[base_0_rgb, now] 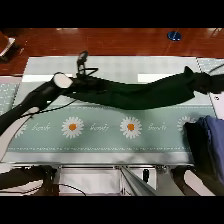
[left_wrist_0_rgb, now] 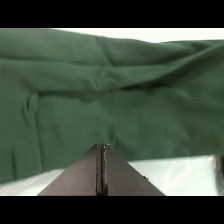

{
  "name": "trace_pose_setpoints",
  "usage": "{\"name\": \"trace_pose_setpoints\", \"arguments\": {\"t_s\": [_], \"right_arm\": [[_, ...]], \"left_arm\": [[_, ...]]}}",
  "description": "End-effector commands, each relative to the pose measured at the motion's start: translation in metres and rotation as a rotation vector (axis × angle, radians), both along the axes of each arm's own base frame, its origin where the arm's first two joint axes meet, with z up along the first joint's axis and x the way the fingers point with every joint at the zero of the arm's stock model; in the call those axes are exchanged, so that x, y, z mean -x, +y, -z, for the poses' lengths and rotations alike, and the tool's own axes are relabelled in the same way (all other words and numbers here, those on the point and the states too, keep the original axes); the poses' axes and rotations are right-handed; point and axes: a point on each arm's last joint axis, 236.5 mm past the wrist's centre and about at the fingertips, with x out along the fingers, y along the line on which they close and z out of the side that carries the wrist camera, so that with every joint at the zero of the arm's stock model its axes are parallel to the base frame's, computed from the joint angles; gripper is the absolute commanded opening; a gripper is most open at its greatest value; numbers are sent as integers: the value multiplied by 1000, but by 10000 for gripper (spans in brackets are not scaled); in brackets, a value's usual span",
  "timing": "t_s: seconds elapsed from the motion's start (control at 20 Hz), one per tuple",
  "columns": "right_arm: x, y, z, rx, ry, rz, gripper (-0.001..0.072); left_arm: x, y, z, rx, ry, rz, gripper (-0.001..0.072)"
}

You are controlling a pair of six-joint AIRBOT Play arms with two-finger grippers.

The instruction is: Fold the shirts.

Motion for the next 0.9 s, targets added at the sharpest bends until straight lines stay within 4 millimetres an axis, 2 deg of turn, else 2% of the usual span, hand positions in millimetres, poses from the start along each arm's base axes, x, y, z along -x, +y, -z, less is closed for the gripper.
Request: {"name": "trace_pose_setpoints", "arguments": {"t_s": [0.0, 0.1, 0.3, 0.4, 0.5, 0.6, 0.65, 0.75, 0.85], "right_arm": [[50, 18, -29, -10, -112, 57, 19], [69, 24, -43, -8, -157, 68, 19], [81, 41, -66, -54, -226, 49, 18], [80, 43, -67, -60, -232, 46, 18], [78, 42, -68, -56, -243, 48, 18], [77, 39, -68, -46, -249, 53, 19], [76, 38, -68, -41, -250, 57, 18], [75, 37, -66, -39, -242, 58, 19], [69, 39, -62, -60, -226, 48, 18]], "left_arm": [[12, -62, 12, 9, 29, 128, 13], [26, -103, 18, 18, 56, 208, 13], [69, -180, 41, 29, 117, 337, 13], [98, -211, 50, 37, 157, 411, 13], [128, -232, 57, 47, 204, 481, 13], [141, -241, 51, 83, 239, 498, 13], [135, -239, 45, 90, 224, 495, 13], [102, -221, 28, 106, 199, 448, 13], [55, -179, 9, 86, 159, 389, 13]]}}
